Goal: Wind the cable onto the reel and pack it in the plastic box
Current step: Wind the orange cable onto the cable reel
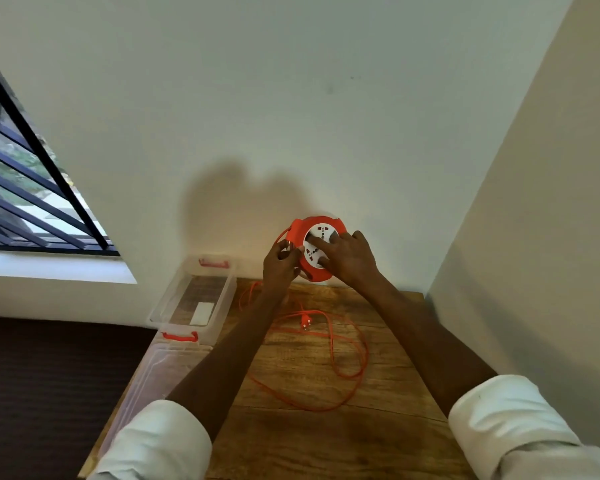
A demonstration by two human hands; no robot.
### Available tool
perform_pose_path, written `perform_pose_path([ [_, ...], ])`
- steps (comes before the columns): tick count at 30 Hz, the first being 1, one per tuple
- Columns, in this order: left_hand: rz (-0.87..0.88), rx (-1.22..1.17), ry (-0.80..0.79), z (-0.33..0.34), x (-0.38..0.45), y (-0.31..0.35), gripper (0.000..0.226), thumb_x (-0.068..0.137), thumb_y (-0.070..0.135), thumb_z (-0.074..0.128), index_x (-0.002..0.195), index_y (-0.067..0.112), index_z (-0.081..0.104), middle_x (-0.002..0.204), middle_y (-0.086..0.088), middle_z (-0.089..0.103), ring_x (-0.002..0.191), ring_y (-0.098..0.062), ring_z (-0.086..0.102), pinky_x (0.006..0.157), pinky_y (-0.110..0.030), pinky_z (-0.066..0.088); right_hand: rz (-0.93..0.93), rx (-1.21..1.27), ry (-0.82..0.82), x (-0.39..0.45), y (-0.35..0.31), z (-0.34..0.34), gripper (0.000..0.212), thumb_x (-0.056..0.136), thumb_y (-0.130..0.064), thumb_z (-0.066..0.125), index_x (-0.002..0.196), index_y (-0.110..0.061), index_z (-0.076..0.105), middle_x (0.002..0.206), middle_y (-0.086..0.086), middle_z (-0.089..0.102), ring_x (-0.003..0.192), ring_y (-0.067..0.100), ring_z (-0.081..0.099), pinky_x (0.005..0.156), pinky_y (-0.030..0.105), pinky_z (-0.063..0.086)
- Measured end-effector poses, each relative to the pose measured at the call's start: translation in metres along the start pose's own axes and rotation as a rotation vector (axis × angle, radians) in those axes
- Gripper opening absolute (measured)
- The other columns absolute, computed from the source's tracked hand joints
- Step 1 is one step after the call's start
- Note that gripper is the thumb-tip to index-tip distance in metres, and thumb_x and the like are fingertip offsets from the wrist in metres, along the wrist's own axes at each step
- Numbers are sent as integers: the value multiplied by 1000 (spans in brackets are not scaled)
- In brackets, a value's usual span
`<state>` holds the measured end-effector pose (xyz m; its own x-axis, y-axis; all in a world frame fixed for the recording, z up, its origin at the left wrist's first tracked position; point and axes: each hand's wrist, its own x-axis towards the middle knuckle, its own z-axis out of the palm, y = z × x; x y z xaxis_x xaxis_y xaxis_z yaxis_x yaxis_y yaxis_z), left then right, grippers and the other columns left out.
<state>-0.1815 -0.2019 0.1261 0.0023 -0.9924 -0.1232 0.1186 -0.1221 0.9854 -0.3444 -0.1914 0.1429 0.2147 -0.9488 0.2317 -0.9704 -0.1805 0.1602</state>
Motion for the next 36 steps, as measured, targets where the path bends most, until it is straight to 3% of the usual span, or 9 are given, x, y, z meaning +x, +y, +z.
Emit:
perform_pose_path([
  [7, 60, 34, -1, 12, -6, 2, 45, 92, 30, 71, 133, 14, 61, 125, -6, 69, 105, -21, 67, 96, -43, 57, 255, 279, 116, -12, -8, 3, 62, 94, -51, 61, 151, -36, 39, 135, 8, 65, 110, 29, 69, 97, 41, 52],
  [13, 100, 5, -53, 18, -29, -12, 31, 94, 38, 67, 123, 31, 64, 113, 15, 69, 104, -7, 66, 85, -24, 55, 977, 1252, 134, -4, -32, -3, 67, 86, -57, 68, 141, -23, 50, 139, 6, 62, 118, 30, 64, 96, 41, 54],
  [16, 120, 73, -24, 12, -40, -26, 32, 94, 39, 66, 125, 30, 65, 108, 19, 68, 97, 8, 65, 83, -15, 53, 1247, 1891, 106, -7, -36, -4, 59, 88, -45, 73, 135, -15, 53, 127, 9, 66, 94, 27, 72, 68, 34, 62],
  [20, 113, 158, -1, 8, -48, -35, 37, 94, 42, 65, 128, 29, 66, 100, 24, 69, 84, 17, 64, 75, -9, 51, 1167, 1870, -76, -16, -32, 3, 57, 91, -50, 68, 129, -11, 54, 121, 14, 71, 42, 9, 61, 40, 19, 45],
  [25, 11, 157, -33, -14, -35, -38, 32, 101, 32, 56, 130, 21, 65, 120, 2, 71, 92, -3, 72, 56, -12, 55, 837, 1186, -20, -25, -21, 17, 42, 94, -48, 64, 123, -17, 66, 118, 4, 73, 95, 21, 72, 71, 31, 59],
  [27, -19, 45, -32, -18, -31, -34, 34, 98, 32, 62, 129, 18, 66, 116, 2, 73, 95, -10, 73, 68, -25, 62, 748, 919, 101, -29, -14, 21, 32, 93, -47, 64, 113, -23, 65, 114, 0, 72, 98, 20, 70, 83, 37, 59],
  [29, -49, -36, -79, -19, -27, -29, 38, 95, 32, 66, 128, 13, 65, 116, 0, 74, 104, -19, 72, 80, -35, 63, 678, 870, 190, -30, -7, 23, 34, 91, -45, 69, 116, -25, 58, 120, -1, 65, 103, 19, 66, 85, 36, 58],
  [33, -96, -91, -128, -34, -20, -25, 28, 94, 33, 66, 118, 18, 70, 105, 3, 77, 99, -23, 72, 68, -27, 61, 441, 828, 162, -28, -2, 25, 57, 91, -44, 70, 140, -27, 47, 142, 0, 51, 119, 17, 57, 95, 36, 54],
  [36, -103, -79, -150, -46, -13, -24, 30, 93, 29, 68, 118, 14, 71, 109, -4, 77, 98, -25, 73, 71, -32, 61, 444, 1215, 3, -25, -1, 24, 62, 92, -45, 69, 144, -31, 39, 139, -5, 54, 109, 10, 60, 84, 28, 58],
])
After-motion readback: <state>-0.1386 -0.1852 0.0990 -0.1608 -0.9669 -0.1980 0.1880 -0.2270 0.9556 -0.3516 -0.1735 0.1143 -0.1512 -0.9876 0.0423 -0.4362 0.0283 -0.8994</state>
